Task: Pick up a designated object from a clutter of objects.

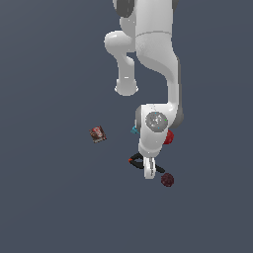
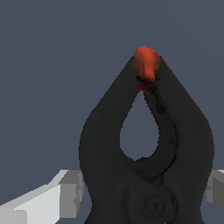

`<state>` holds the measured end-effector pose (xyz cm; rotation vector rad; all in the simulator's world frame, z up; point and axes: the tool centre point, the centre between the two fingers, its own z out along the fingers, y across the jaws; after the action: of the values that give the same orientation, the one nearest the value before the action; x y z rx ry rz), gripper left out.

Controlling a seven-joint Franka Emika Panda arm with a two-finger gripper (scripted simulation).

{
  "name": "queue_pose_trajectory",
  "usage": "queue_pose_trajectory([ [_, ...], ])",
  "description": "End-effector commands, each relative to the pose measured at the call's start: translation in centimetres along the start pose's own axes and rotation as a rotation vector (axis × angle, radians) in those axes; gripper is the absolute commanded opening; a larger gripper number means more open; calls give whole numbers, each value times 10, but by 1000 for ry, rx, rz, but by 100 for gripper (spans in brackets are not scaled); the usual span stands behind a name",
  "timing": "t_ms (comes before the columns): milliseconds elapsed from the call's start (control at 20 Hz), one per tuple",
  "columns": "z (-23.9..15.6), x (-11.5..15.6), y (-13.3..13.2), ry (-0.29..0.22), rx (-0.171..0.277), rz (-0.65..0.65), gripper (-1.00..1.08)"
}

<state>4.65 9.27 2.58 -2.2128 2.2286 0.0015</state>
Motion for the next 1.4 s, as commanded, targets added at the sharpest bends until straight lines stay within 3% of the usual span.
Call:
queue_pose_trajectory([
  [0, -7, -1, 1, -1, 3, 0, -100],
  [500, -63, -8, 19, -3, 1, 1, -100],
  [1350, -224, -25, 68, 1, 0, 3, -100],
])
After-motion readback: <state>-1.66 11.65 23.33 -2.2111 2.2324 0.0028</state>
